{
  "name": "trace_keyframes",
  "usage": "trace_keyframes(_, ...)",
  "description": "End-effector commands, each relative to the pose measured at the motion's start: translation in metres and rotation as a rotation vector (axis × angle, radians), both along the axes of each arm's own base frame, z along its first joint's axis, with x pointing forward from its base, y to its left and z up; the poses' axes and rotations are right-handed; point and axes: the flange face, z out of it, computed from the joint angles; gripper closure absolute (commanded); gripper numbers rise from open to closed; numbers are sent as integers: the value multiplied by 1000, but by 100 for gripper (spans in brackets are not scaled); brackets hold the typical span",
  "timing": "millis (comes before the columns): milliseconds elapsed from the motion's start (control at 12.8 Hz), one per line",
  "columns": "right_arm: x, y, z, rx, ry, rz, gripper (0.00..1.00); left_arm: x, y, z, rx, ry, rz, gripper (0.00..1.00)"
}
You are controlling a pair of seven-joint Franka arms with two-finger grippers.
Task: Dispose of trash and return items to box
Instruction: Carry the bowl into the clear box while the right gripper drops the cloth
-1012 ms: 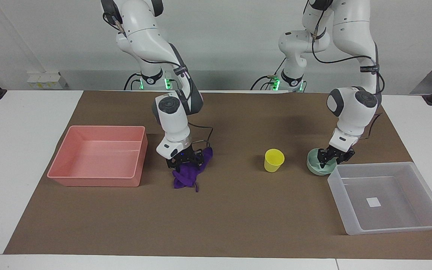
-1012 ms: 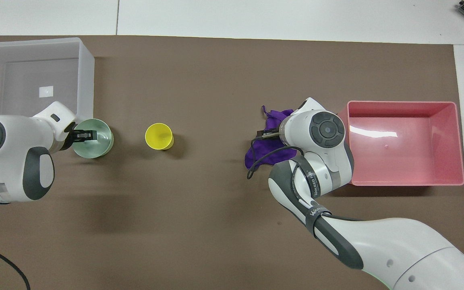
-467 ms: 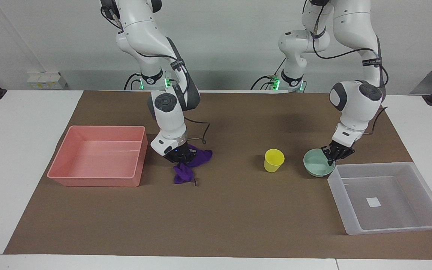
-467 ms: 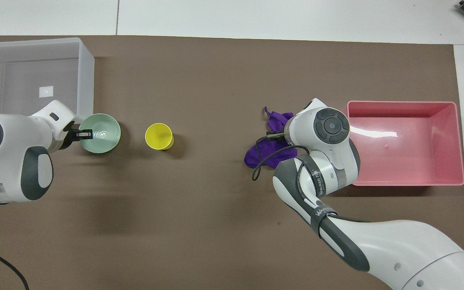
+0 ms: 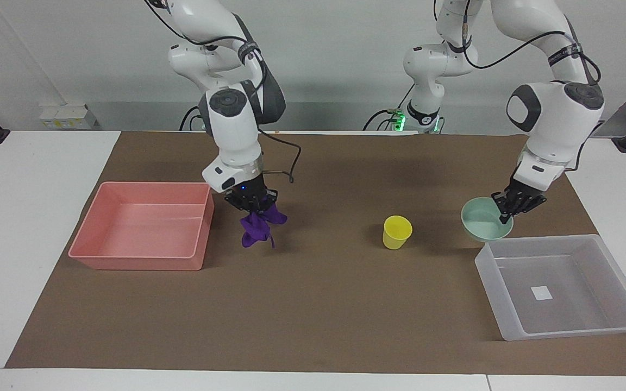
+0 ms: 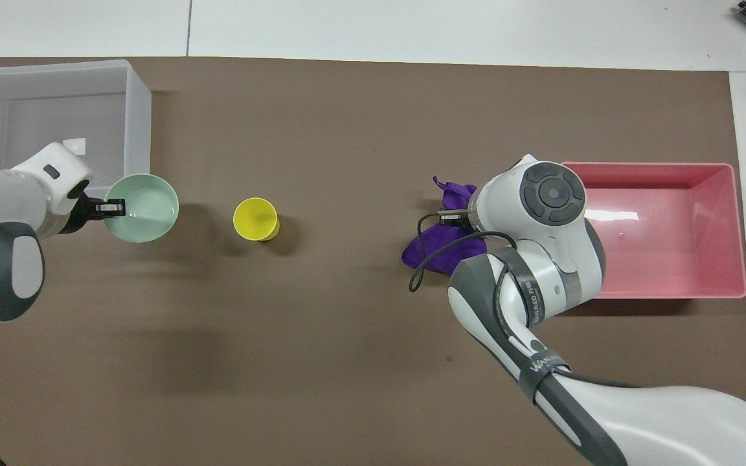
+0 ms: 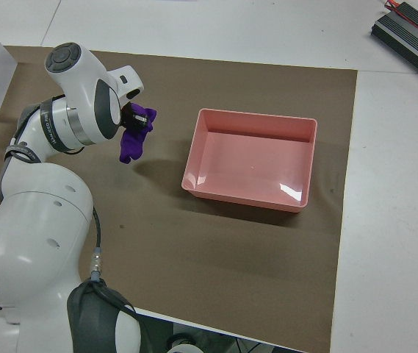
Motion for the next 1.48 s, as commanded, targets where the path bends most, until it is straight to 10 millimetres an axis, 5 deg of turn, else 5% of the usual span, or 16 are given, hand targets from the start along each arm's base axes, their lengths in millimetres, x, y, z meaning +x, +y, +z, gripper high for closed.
trace_keyframes(0, -5, -52, 51, -14, -45, -70, 100, 33, 25, 7, -6, -23, 34, 100)
trace_keyframes(311, -1, -144, 79, -62, -58, 18, 100, 88, 79, 16, -27, -85, 117, 100)
trace_keyframes(467, 2, -205, 67, -85, -47, 58, 100, 116, 96, 3, -26, -102, 134, 100)
trace_keyframes(623, 4, -243, 43, -94, -39, 69, 100, 133, 102, -12, -25, -102, 138, 100)
trace_keyframes(856, 7, -275, -13, -86, -29, 46, 100, 148, 116, -48, -21, -105, 153, 100)
trace_keyframes(1246, -14, -278, -94, -55, -5, 7, 97, 147, 117, -115, -4, -117, 156, 100)
trace_keyframes(1401, -17, -276, -108, -39, 12, -30, 38, 128, 115, -141, 30, -114, 130, 100)
